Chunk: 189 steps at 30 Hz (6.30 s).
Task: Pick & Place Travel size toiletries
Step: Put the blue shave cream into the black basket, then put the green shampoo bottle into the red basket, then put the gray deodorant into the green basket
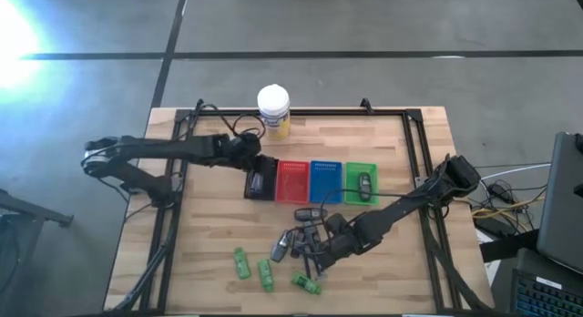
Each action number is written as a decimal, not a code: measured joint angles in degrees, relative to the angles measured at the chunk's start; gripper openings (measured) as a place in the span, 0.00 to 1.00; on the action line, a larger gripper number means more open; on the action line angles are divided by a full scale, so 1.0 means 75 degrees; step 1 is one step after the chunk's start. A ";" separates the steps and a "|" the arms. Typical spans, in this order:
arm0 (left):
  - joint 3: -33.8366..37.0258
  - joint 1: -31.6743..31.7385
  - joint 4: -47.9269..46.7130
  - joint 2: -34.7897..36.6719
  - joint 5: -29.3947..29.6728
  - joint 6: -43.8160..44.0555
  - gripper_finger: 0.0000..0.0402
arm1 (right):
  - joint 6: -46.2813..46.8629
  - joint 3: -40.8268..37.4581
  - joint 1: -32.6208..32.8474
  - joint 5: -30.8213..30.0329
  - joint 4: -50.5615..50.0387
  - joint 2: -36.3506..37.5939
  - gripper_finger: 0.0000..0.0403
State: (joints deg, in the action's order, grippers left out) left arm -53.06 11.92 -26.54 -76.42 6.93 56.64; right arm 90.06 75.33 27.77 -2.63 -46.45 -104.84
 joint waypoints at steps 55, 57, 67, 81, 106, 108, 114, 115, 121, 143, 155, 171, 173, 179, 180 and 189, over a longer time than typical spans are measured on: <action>0.0618 -0.4943 -0.2199 0.1576 -0.0342 -0.7147 0.60 | -0.0631 -0.0009 -0.0261 0.0358 0.0138 -0.0023 0.90; 0.0753 -0.5215 -0.2076 0.1445 -0.0411 -0.7617 0.60 | -0.0619 -0.0009 -0.0185 0.0358 0.0140 -0.0023 0.90; 0.0710 -0.6128 -0.1144 -0.0518 -0.0594 -1.0368 0.60 | -0.0127 -0.0006 0.0127 0.0353 0.0140 -0.0023 0.90; 0.0338 -0.6120 0.0011 -0.2127 -0.1317 -1.0541 0.60 | -0.0003 -0.0003 0.0306 0.0353 0.0119 -0.0023 0.90; -0.0028 -0.6124 -0.0668 -0.1701 -0.0935 -0.8856 0.39 | 0.0339 0.0239 0.0948 -0.0933 -0.0655 0.0826 0.90; -0.0026 -0.6117 -0.0638 -0.1470 -0.0890 -0.8698 0.39 | 0.0844 0.0234 0.1097 -0.1105 -0.1146 0.1115 0.90; -0.0026 -0.5915 -0.0605 -0.0735 -0.0254 -0.7979 0.39 | 0.2501 0.0220 0.1700 -0.1274 -0.2893 0.1819 0.90; -0.0026 -0.5853 -0.0592 -0.0608 -0.0176 -0.7869 0.39 | 0.2705 0.0219 0.1798 -0.1276 -0.3089 0.1873 0.90; -0.0026 -0.5347 -0.0023 -0.0004 0.0032 -0.7110 0.39 | 0.3520 0.0153 0.2179 -0.1433 -0.3426 0.2101 0.90; 0.0019 -0.1302 0.2144 -0.0569 -0.0139 0.1049 0.39 | 0.4336 0.0038 0.1775 -0.3676 -0.1826 0.2087 0.90; -0.0666 -0.1372 0.2139 -0.2378 0.0079 0.2778 0.49 | 0.4167 -0.0017 0.1778 -0.3675 -0.2008 0.2087 0.90; -0.1207 -0.1967 0.0540 -0.1606 -0.1060 -0.0661 0.66 | 0.3722 -0.0039 0.1778 -0.3515 -0.2011 0.2087 0.90; -0.1207 -0.2409 -0.0355 -0.1484 -0.1064 -0.0834 0.66 | 0.3603 -0.0050 0.1778 -0.3344 -0.2024 0.2087 0.90; -0.1207 -0.3787 -0.0859 -0.1662 -0.0223 0.0318 0.67 | 0.3102 -0.0072 0.1763 -0.2839 -0.2100 0.2087 0.90; -0.1207 -0.3945 -0.0763 -0.1744 -0.0189 0.0594 0.67 | 0.3010 -0.0076 0.1763 -0.2768 -0.2148 0.2087 0.90; -0.1195 -0.4835 -0.0179 -0.2422 0.0088 0.2424 0.77 | 0.2503 -0.0076 0.1763 -0.2430 -0.2175 0.2087 0.90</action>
State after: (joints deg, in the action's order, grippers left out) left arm -62.02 -24.34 -27.89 -94.59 7.60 74.82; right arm 108.84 74.76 40.99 -20.86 -62.76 -89.19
